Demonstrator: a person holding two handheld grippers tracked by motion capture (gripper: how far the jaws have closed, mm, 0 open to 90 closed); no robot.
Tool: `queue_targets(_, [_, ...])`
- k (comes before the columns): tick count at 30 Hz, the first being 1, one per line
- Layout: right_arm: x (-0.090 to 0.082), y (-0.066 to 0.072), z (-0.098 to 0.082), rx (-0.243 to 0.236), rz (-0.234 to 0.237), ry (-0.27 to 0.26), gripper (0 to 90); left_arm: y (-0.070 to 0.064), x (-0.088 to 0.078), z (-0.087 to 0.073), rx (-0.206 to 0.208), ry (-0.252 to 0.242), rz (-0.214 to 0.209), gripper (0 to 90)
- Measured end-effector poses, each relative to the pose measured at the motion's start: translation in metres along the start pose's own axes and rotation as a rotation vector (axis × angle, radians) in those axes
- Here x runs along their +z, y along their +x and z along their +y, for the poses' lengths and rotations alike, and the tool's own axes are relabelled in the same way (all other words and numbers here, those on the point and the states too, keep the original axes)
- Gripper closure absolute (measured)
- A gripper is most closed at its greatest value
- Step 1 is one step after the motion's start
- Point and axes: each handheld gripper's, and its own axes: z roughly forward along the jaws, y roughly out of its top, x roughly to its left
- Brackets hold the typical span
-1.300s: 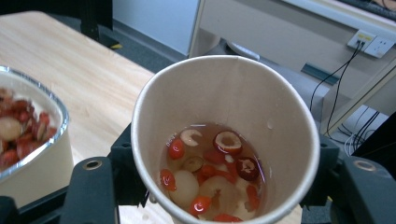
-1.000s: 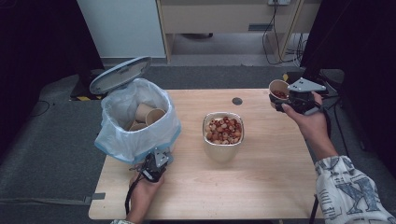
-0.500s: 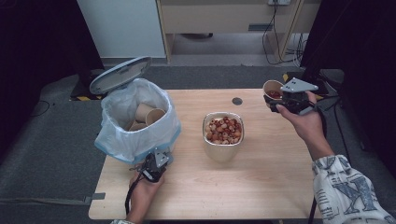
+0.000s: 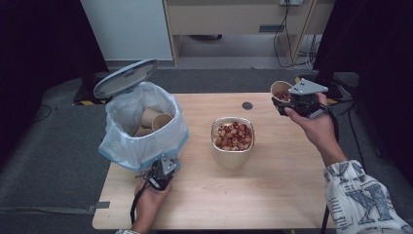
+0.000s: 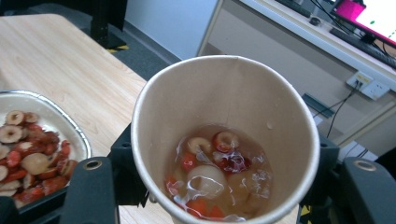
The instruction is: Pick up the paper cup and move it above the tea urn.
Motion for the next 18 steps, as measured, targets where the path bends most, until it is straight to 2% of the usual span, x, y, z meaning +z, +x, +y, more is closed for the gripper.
queue_targets(8, [0.001, 0.005, 0.01, -0.016, 0.001, -0.01, 34.9, 0.0, 0.0, 0.0, 0.001, 0.001, 0.0, 89.8])
queue_targets(14, [0.001, 0.003, 0.012, -0.008, -0.011, -0.008, 34.9, 0.0, 0.0, 0.0, 0.002, 0.001, 0.0, 89.8])
queue_targets(18, [0.001, 0.008, 0.016, -0.028, 0.002, -0.013, 34.9, 0.0, 0.0, 0.0, 0.003, 0.001, 0.001, 89.8])
